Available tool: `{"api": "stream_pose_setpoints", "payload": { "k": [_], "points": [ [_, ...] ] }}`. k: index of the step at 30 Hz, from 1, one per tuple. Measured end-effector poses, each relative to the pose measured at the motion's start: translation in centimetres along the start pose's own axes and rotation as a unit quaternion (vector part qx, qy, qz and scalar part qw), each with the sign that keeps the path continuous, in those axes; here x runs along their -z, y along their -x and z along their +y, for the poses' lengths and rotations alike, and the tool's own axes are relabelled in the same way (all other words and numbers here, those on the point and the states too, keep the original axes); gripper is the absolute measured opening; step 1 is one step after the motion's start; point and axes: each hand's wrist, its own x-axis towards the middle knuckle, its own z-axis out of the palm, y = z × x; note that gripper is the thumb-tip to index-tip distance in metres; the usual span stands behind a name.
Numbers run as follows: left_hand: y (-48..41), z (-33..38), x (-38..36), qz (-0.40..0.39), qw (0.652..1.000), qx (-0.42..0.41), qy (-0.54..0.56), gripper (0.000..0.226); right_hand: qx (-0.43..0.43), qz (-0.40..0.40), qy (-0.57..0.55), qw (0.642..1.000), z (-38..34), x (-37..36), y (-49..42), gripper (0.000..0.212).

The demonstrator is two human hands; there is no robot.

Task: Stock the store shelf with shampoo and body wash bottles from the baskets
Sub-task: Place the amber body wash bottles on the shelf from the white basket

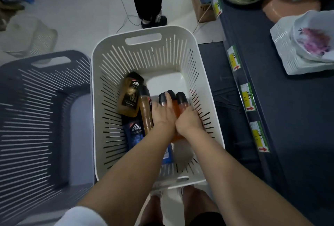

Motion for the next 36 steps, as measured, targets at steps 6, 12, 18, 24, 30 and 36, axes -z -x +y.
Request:
{"api": "stream_pose_setpoints", "payload": {
  "k": [6,12,18,24,30,36],
  "points": [
    [-2.0,-0.2,-0.1,-0.027,0.975,0.095,0.197,0.119,0.006,0.004,0.008,1.000,0.7,-0.2,0.0,0.047],
    [-2.4,-0.4,-0.7,0.042,0.951,0.100,0.291,0.096,0.022,0.017,0.057,0.998,0.8,-0.7,0.1,0.060],
    [-1.7,-2.5,-0.1,0.042,0.759,0.107,0.641,0.066,0.027,-0.047,0.043,0.998,1.4,-0.5,-0.4,0.072],
    [-0.1,-8.6,2.6,-0.031,0.492,0.126,0.861,0.040,-0.047,-0.051,0.002,0.998,1.8,-2.7,-0.9,0.077],
    [3.0,-11.5,3.2,-0.108,0.395,0.091,0.908,0.020,0.033,0.062,0.076,0.995,0.1,-3.9,-1.8,0.069],
    [5.0,-12.0,3.6,-0.148,0.395,0.047,0.905,0.027,-0.055,-0.020,0.027,0.998,0.7,-3.2,-1.1,0.100]
  ]
}}
